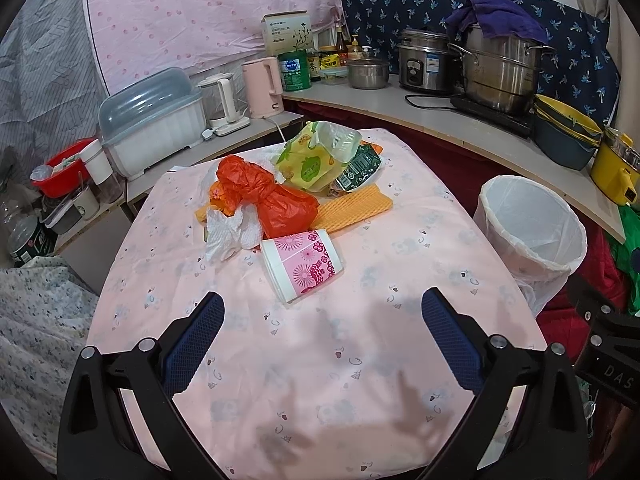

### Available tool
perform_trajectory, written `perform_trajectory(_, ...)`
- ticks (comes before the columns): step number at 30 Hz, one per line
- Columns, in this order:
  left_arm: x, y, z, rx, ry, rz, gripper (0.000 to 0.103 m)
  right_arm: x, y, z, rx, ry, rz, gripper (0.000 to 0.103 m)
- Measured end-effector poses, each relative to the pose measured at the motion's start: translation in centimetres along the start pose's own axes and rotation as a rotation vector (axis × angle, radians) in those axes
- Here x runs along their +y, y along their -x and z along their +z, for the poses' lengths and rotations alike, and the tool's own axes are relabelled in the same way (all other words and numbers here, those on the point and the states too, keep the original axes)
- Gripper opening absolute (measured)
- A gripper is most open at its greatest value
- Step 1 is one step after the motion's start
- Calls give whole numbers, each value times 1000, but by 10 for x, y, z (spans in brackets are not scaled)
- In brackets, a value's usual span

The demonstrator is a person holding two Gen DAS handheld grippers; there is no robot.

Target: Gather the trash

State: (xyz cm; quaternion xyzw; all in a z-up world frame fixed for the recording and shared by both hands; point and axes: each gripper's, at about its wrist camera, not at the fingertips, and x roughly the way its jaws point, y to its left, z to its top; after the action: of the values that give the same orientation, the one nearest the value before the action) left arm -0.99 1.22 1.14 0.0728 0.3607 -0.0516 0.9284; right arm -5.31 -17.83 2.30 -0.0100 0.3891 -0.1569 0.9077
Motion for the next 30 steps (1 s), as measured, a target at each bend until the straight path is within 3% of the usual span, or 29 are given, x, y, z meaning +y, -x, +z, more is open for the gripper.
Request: perform_trajectory(30,-4,2,6,-8,10,-19,95,1,0,1,-2,1,-2,96)
